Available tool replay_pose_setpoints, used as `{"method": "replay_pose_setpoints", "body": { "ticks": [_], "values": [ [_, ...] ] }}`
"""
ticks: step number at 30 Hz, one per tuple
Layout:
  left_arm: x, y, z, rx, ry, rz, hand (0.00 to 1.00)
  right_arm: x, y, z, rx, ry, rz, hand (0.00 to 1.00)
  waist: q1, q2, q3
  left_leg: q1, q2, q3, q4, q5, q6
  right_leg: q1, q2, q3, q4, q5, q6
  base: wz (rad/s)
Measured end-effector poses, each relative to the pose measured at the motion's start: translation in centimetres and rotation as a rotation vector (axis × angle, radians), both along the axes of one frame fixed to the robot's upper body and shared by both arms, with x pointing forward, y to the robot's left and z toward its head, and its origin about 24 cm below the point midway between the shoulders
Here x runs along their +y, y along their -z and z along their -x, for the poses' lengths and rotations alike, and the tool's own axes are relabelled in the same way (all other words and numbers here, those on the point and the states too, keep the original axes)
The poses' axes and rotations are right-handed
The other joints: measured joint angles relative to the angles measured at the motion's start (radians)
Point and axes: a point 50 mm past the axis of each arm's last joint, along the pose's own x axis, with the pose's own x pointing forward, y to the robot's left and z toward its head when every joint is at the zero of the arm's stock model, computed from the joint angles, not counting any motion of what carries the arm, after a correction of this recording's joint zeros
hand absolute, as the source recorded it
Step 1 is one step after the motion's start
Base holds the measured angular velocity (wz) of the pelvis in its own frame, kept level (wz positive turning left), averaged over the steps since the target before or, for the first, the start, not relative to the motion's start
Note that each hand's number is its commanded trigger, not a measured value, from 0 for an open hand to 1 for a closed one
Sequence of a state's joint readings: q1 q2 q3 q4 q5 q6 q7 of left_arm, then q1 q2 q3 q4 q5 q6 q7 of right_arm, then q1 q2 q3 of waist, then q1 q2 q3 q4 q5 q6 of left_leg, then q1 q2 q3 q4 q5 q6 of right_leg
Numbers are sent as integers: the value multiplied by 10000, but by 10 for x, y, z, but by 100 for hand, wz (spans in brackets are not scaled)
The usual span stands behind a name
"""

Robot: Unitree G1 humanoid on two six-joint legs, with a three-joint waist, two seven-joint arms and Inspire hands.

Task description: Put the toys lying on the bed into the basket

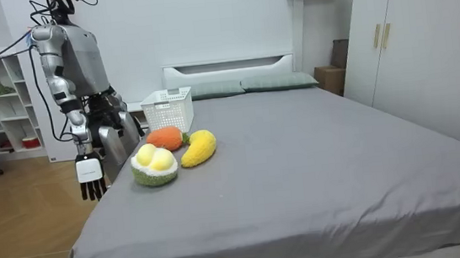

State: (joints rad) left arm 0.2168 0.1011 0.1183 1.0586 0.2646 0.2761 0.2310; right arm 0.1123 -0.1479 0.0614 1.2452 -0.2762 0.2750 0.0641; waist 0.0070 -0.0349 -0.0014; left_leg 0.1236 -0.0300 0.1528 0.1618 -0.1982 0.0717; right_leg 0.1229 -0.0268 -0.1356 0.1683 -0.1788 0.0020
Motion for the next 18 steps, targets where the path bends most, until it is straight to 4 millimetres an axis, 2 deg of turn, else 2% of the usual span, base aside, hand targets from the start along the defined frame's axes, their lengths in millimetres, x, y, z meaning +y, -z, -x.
{"method": "replay_pose_setpoints", "body": {
  "ticks": [7, 13, 18],
  "values": [
    [0, 0, -2, -91, 47, -16, 0, 0, 0, 1, 43, 73, -25, 0, -5, 47, 9, 5, 2, 4, 8, 0, 0, -11, -21, 58, 3, 0, 0, 0],
    [0, 0, -1, 41, 58, -18, 0, 0, 0, 15, 585, 337, 3, 0, -2, 42, 17, 24, 2, 13, -35, 0, 0, 15, -3, 65, 11, -1, -1, 0],
    [0, 0, 1, 200, 54, 12, 0, -1, 0, 17, 760, 454, 52, 0, 1, 36, 14, 32, 0, 16, -41, -1, -1, 47, -6, 85, 6, -2, -1, 0]
  ]
}}
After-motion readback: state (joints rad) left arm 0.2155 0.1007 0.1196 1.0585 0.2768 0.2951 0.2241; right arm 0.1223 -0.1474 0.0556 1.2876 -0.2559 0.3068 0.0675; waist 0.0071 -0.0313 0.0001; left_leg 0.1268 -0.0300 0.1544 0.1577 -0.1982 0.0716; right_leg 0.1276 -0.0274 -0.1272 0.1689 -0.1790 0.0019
